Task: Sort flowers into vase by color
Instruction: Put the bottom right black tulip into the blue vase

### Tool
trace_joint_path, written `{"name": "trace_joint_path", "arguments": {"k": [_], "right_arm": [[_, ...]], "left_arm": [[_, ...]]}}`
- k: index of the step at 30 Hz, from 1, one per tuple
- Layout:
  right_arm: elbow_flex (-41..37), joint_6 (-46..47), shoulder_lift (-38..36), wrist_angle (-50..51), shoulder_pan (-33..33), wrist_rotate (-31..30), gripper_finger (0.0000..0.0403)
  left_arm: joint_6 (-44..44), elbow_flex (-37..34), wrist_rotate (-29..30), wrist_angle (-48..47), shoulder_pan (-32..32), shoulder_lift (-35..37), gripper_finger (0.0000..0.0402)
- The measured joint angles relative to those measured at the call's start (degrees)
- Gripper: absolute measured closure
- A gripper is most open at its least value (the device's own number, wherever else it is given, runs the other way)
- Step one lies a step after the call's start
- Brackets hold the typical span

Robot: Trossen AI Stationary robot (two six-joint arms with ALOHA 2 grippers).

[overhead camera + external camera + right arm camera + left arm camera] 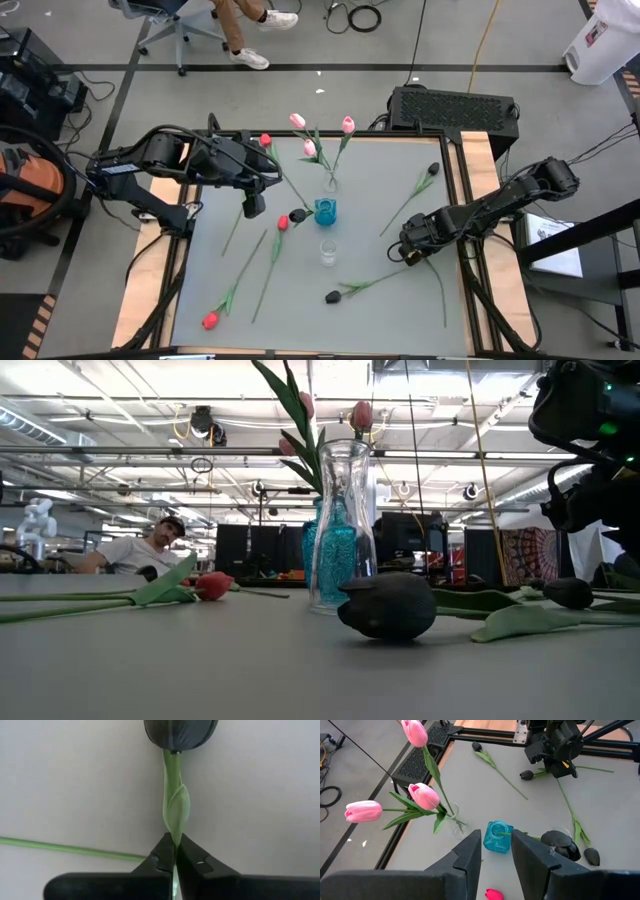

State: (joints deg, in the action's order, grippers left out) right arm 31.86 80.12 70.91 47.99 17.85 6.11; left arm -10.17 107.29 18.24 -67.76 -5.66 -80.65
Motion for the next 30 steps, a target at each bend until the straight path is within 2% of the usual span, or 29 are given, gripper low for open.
{"name": "trace_joint_path", "arguments": {"k": [21, 30], "right_arm": [[2.50, -1.36, -0.02, 3.01, 0.00, -0.68, 0.0403], [8.43, -3.37, -0.20, 10.21, -0.26, -5.96, 0.0403]], "left_arm": [[0.02, 0.00, 0.02, -0.01, 0.00, -0.01, 0.0288], [0.04, -0.01, 0.02, -0.01, -0.02, -0.01, 0.0288]]}}
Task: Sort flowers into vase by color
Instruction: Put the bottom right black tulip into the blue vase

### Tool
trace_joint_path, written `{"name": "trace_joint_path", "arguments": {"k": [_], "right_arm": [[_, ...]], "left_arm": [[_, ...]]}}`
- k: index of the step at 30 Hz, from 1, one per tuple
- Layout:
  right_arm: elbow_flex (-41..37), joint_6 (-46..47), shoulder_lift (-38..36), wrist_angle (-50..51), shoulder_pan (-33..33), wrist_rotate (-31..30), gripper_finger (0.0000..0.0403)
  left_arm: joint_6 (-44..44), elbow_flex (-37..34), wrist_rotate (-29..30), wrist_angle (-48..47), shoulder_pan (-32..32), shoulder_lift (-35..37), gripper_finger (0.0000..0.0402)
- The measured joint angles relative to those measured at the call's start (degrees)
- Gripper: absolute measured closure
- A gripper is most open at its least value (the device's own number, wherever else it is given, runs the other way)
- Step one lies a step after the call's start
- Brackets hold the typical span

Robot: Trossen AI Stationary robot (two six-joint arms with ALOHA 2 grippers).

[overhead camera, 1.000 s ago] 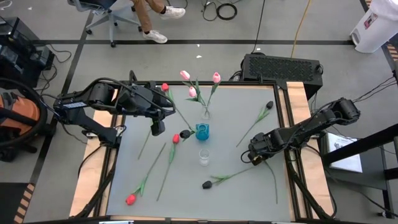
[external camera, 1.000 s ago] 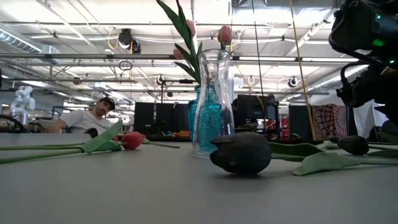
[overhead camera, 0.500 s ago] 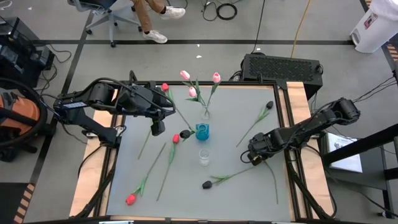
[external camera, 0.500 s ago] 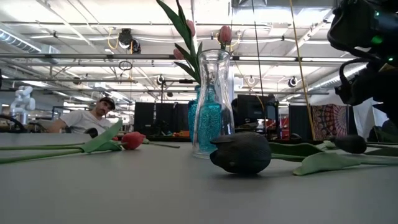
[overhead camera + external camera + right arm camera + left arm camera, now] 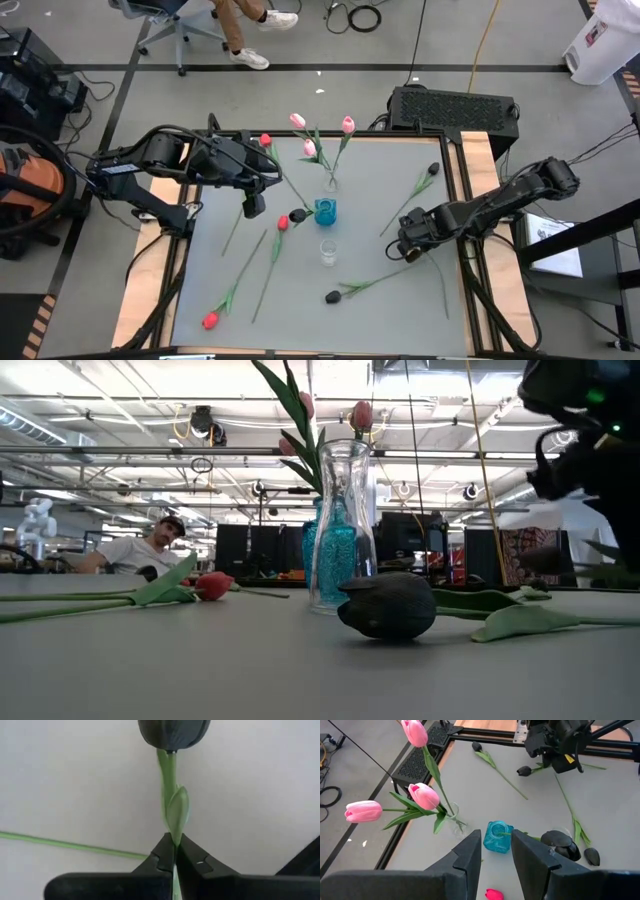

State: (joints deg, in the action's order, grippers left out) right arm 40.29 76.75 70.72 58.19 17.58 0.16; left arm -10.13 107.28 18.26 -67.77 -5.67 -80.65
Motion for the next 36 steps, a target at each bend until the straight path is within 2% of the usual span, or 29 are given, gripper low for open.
{"name": "trace_joint_path", "arguments": {"k": [16, 24, 29, 36], "right_arm": [[17.03, -2.85, -0.02, 12.59, -0.20, -12.24, 0.0402], [28.90, -8.45, -0.02, 16.85, -0.26, -23.27, 0.0402], [35.06, -15.64, -0.04, 16.26, -0.26, -30.56, 0.0402], [39.25, -35.57, -0.08, 5.53, -0.29, -36.29, 0.0402]], "left_arm": [[-0.02, 0.00, 0.00, 0.00, 0.02, 0.01, 0.0288], [0.00, 0.00, 0.00, 0.00, 0.02, 0.01, 0.0288], [-0.02, 0.00, 0.00, 0.02, 0.02, 0.00, 0.0288], [-0.04, 0.00, 0.00, 0.02, 0.00, -0.01, 0.0288]]}}
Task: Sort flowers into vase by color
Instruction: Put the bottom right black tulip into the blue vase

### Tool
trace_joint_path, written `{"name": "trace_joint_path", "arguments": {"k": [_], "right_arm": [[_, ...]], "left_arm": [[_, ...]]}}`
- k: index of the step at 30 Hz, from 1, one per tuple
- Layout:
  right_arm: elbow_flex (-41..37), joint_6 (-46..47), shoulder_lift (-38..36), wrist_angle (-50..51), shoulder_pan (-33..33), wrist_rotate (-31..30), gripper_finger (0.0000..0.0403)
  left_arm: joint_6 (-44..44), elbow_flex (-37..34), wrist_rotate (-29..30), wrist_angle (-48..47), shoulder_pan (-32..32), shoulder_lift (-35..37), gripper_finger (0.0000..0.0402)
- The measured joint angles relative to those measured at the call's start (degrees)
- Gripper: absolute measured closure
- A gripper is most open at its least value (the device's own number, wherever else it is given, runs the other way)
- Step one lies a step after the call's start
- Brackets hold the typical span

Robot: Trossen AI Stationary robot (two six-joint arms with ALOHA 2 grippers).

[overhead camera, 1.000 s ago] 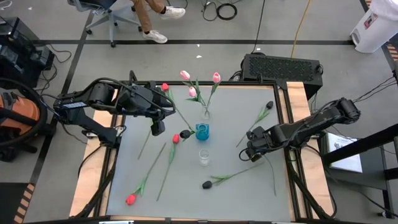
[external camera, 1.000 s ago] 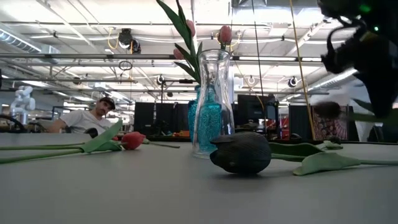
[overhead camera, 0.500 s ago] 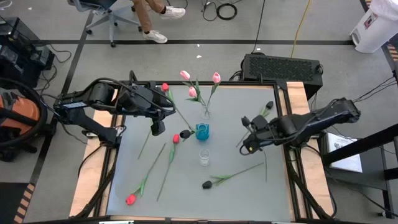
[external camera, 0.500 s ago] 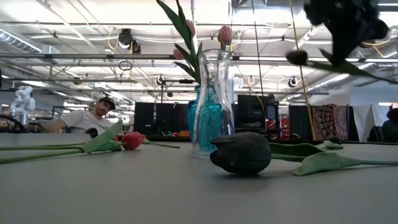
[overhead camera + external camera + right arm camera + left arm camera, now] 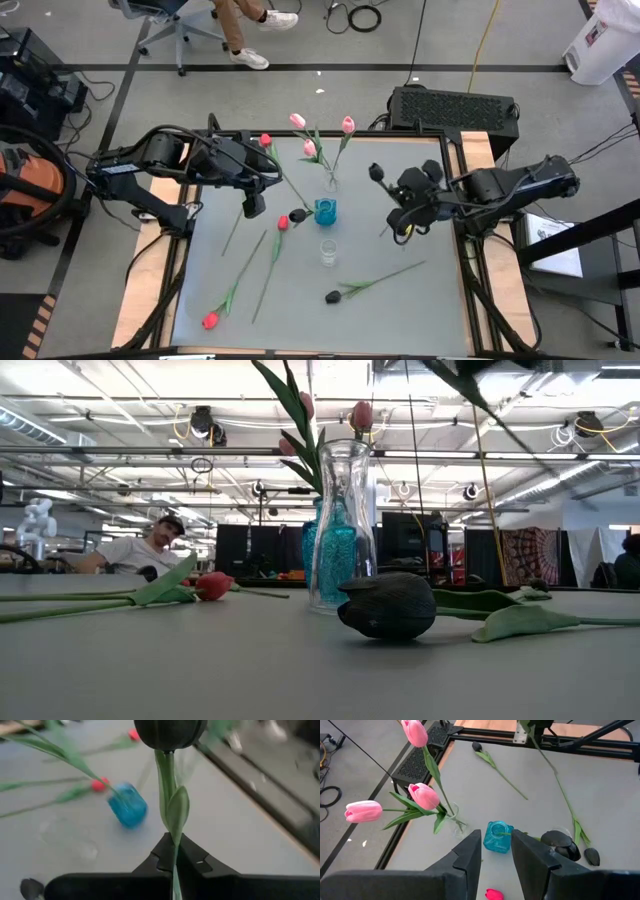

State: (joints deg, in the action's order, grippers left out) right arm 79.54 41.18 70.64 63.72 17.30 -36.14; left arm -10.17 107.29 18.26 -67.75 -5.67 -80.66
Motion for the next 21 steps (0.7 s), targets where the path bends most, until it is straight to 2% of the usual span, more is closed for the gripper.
{"name": "trace_joint_path", "arguments": {"k": [7, 21], "right_arm": [[0.03, -19.72, 0.08, -17.17, -0.48, -0.08, 0.0402], [0.01, -39.52, 0.19, -36.58, -1.96, 0.48, 0.0403]], "left_arm": [[-0.04, 0.00, 0.00, -0.02, 0.01, 0.01, 0.0288], [-0.02, 0.00, 0.00, -0.24, 0.00, 0.02, 0.0288]]}}
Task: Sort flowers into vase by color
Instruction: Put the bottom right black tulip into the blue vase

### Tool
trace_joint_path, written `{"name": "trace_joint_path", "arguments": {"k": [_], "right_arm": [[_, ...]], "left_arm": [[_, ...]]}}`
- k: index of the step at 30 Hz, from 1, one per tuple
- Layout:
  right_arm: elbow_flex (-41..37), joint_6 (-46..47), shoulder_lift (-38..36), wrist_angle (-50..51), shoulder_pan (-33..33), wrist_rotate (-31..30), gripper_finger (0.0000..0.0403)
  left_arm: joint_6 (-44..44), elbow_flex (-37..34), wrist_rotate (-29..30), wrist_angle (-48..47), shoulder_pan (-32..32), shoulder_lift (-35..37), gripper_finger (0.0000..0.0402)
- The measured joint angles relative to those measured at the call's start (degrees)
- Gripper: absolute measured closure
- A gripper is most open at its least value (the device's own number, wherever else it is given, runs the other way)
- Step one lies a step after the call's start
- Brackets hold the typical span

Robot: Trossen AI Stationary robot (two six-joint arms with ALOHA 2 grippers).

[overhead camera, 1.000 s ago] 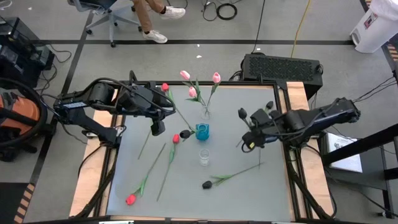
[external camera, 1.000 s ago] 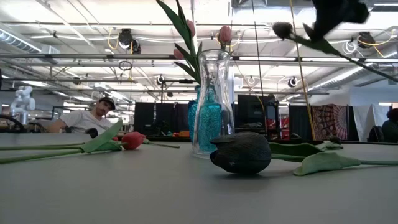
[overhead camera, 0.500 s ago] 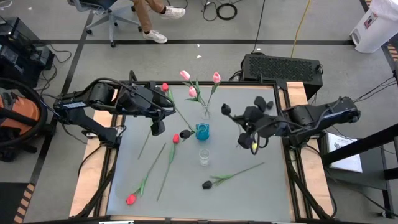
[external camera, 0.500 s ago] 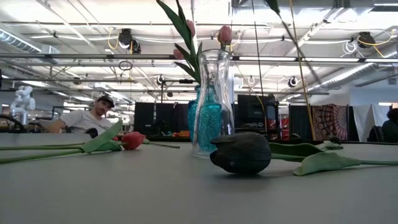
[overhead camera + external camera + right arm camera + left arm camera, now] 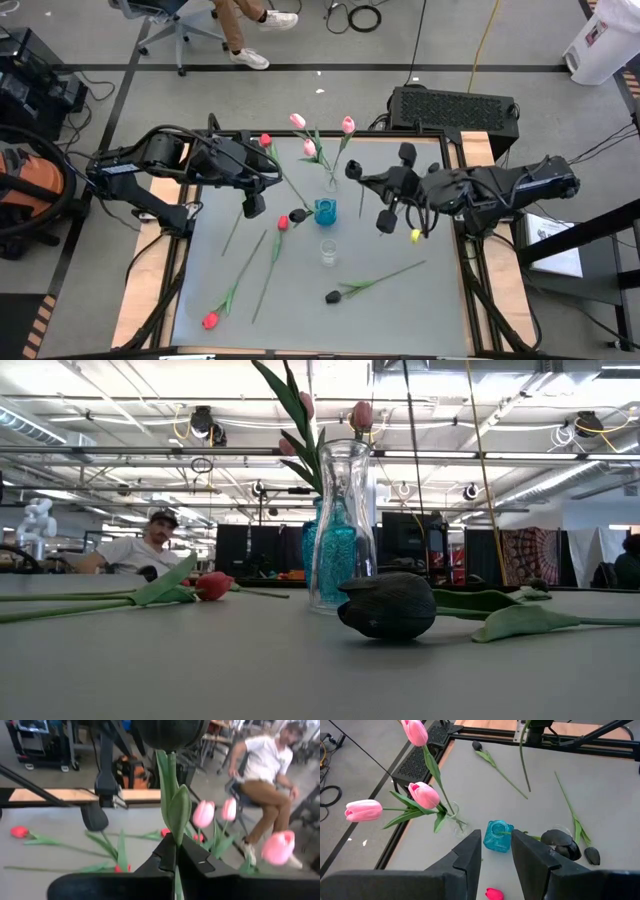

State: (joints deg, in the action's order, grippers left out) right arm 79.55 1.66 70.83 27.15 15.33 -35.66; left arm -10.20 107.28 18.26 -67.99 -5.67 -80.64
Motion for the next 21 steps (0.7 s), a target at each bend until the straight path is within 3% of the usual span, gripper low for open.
{"name": "trace_joint_path", "arguments": {"k": [10, 16, 21], "right_arm": [[0.00, -5.76, 1.04, -7.68, -0.93, 3.05, 0.0403], [0.00, -7.34, 4.50, -11.00, -2.17, 7.38, 0.0403], [-0.04, -9.47, 8.14, -13.18, -3.31, 7.52, 0.0403]], "left_arm": [[0.00, 0.00, 0.00, 0.00, 0.02, 0.00, 0.0288], [-0.02, 0.00, 0.00, 0.02, 0.02, -0.01, 0.0288], [-0.04, 0.00, 0.00, 0.02, 0.01, -0.02, 0.0288]]}}
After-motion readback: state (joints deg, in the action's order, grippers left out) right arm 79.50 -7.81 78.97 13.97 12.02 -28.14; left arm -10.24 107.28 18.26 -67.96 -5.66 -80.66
